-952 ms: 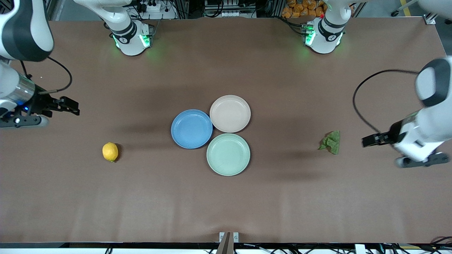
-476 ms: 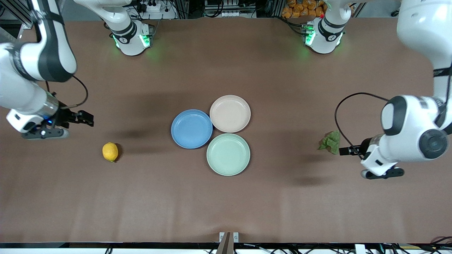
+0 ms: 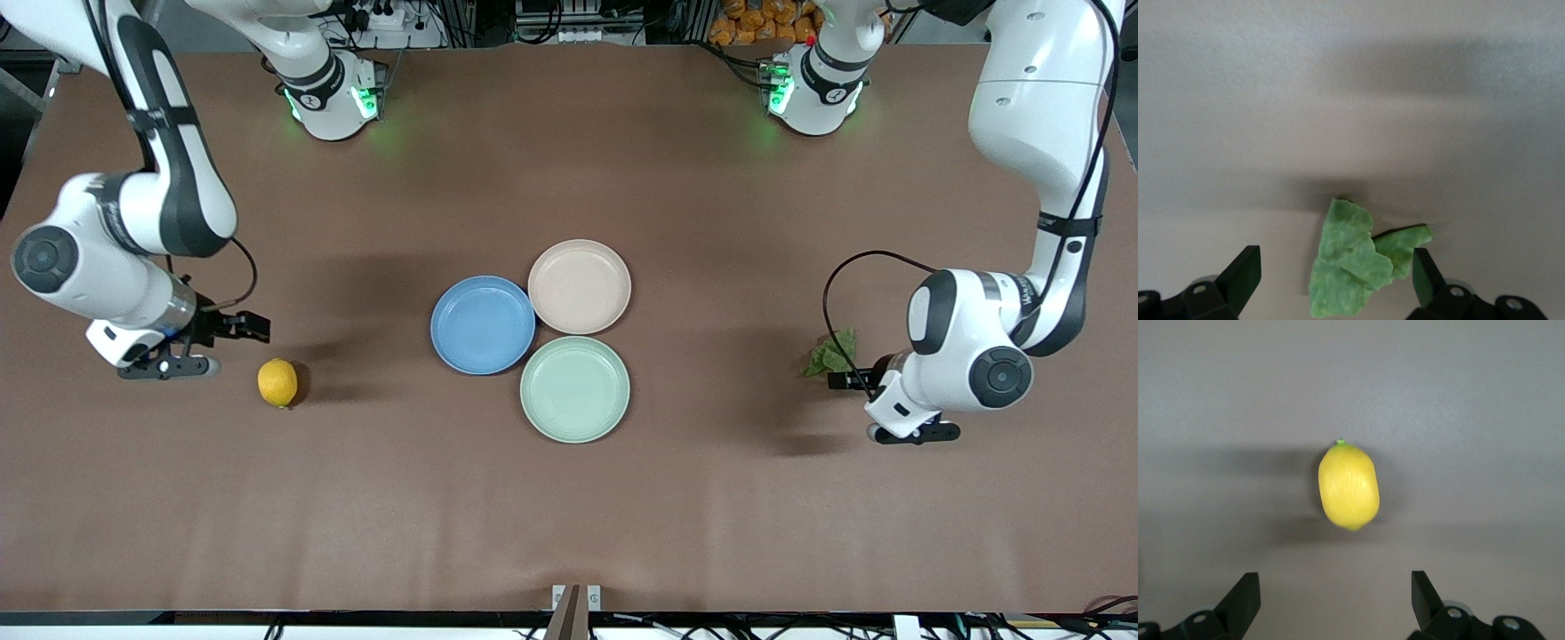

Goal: Place lemon and lettuce in plates
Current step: 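Close the right gripper on the lemon while the left gripper grasps the lettuce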

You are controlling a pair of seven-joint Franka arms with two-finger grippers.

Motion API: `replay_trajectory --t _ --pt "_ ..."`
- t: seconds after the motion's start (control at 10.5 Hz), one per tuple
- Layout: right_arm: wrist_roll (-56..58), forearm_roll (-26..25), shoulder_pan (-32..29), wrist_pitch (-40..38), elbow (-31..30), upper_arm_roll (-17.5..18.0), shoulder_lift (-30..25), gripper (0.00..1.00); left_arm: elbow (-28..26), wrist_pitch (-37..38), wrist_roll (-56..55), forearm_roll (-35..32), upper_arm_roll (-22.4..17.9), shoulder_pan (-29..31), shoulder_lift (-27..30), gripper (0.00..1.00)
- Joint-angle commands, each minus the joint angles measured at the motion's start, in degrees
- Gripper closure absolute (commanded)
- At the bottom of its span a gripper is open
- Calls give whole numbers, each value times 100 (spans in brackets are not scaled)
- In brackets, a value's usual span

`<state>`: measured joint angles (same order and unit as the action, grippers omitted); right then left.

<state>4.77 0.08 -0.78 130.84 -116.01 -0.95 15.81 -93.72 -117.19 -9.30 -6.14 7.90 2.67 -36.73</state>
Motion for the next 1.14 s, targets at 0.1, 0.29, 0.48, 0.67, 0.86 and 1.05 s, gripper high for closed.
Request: replay_trajectory --t 0.1,0.29,0.48,0.67,0.86,1.05 --pt "-64 115 43 1459 -458 -1 552 0 -191 -103 174 -124 28 58 -27 0" --pt "-64 106 43 2005 -449 -1 931 0 -209 -147 314 -72 28 136 -176 0" --pt "-55 71 43 2410 -431 -1 1230 0 -217 -147 306 -37 28 128 -186 0" --pt "-21 44 43 2665 -379 -1 1433 4 -244 -147 315 252 28 146 -195 0" --pt "15 -52 43 2789 -352 -1 1513 56 -261 -147 306 341 28 93 -212 0" --pt "-55 -79 60 2781 -326 7 1504 100 -331 -155 306 368 28 93 -264 0"
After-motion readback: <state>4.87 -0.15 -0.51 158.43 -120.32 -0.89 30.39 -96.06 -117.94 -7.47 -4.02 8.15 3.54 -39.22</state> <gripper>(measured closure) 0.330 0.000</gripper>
